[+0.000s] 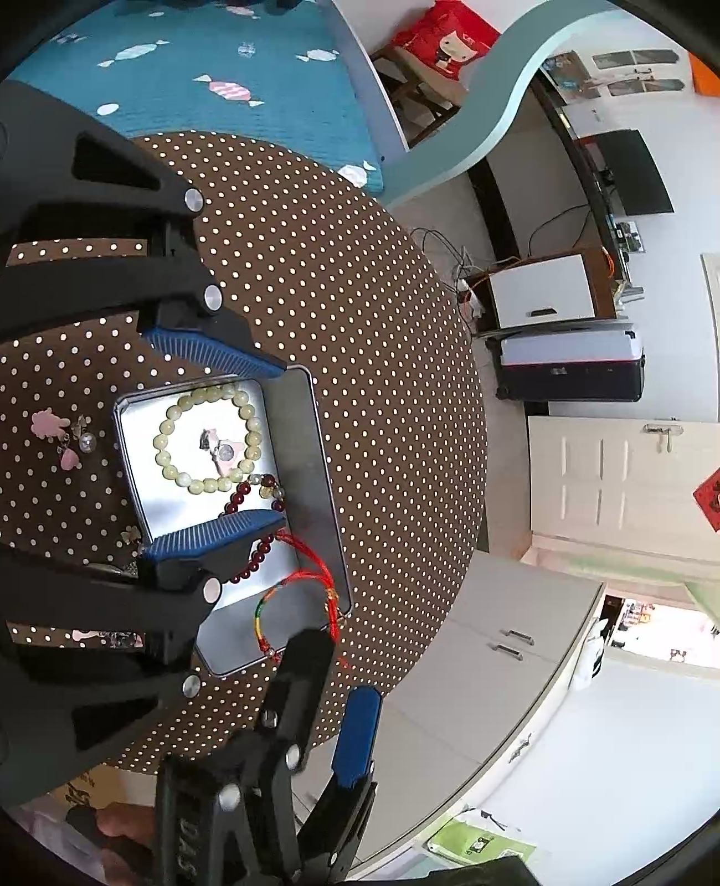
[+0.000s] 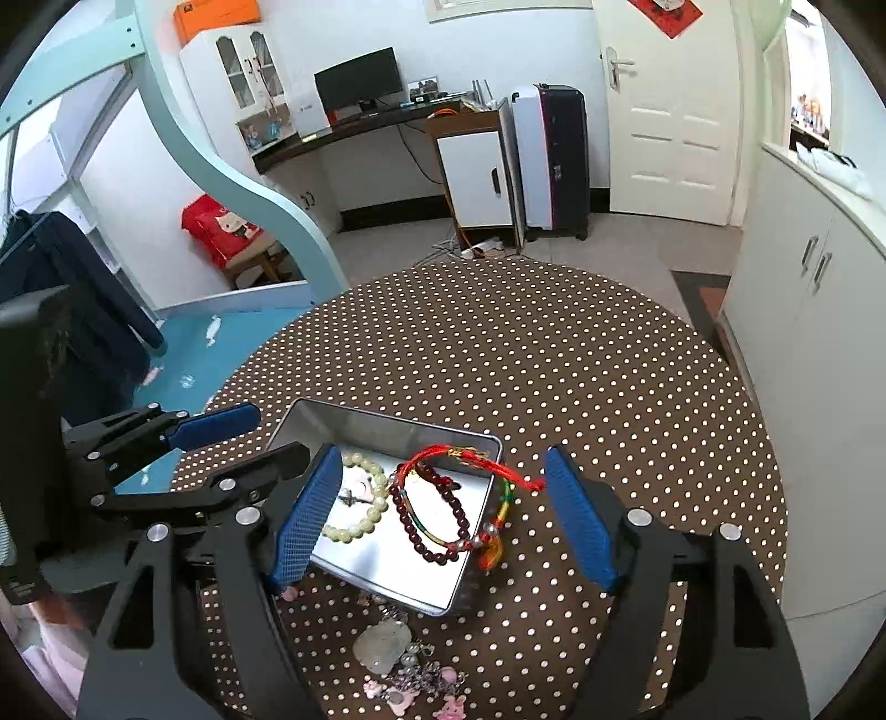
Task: Organize jewelry
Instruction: 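Withdraw the right tool from the box toward the remaining pile, then grasp the jade pendant with the right tool while left holds white charm, then carry the jade pendant and white charm into the grey box, open both tools, then lift both tools out of the box back over the charm pile, then grasp a pearl charm with the left tool while right grasps another pearl charm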
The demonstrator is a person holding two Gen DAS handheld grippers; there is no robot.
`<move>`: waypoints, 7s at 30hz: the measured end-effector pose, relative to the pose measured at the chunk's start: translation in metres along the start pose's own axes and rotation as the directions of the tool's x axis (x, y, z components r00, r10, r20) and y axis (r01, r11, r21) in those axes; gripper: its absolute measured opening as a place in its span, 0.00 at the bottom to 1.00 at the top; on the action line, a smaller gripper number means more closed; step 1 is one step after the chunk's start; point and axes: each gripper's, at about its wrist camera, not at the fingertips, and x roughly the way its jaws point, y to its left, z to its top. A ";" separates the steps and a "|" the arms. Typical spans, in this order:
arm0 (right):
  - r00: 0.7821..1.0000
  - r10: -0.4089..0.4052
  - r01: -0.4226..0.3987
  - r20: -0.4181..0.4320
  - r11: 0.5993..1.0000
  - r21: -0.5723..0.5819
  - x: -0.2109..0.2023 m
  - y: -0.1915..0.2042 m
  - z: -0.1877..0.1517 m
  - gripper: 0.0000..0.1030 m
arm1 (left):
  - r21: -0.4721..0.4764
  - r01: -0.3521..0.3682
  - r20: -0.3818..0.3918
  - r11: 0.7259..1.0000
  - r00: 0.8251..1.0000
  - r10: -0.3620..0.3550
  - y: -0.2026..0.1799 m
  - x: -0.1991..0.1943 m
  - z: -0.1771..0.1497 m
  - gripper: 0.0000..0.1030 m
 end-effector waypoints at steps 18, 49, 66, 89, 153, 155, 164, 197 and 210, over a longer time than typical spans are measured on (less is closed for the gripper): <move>0.996 -0.078 0.081 -0.037 0.995 0.064 -0.021 -0.026 -0.045 0.84 | -0.041 -0.033 -0.009 0.999 0.999 0.032 0.012 -0.029 -0.046 0.74; 0.991 -0.004 -0.004 -0.136 0.998 -0.059 0.003 0.027 -0.100 0.86 | 0.020 0.003 -0.156 1.000 0.988 0.000 0.010 0.014 -0.124 0.16; 0.985 -0.080 0.034 -0.153 0.958 -0.284 0.046 0.066 -0.109 0.27 | -0.050 0.036 -0.151 0.998 0.988 -0.043 0.024 0.012 -0.121 0.16; 0.977 -0.088 0.032 -0.194 0.960 -0.277 0.027 0.061 -0.118 0.22 | -0.086 0.034 -0.111 0.996 0.993 -0.043 0.033 -0.002 -0.119 0.16; 0.988 -0.153 0.151 -0.001 0.976 -0.158 -0.002 0.023 0.006 0.67 | -0.030 0.118 0.009 0.993 0.993 -0.117 0.010 -0.009 -0.010 0.25; 0.986 -0.170 0.168 0.004 0.973 -0.157 -0.005 0.019 0.006 0.70 | -0.029 0.106 0.007 0.994 0.994 -0.106 0.009 -0.008 -0.011 0.42; 0.983 -0.184 0.180 -0.018 0.975 -0.128 -0.003 0.011 0.001 0.72 | -0.033 0.107 -0.004 0.994 0.994 -0.108 0.011 -0.008 -0.012 0.45; 0.948 -0.238 0.241 -0.209 0.971 -0.013 0.008 -0.008 -0.108 0.92 | -0.046 0.025 -0.105 0.999 0.994 -0.030 0.017 0.021 -0.109 0.55; 0.992 -0.051 0.049 -0.118 0.999 -0.019 0.024 0.032 -0.095 0.61 | -0.032 0.022 -0.099 0.999 0.995 -0.025 0.017 0.013 -0.118 0.15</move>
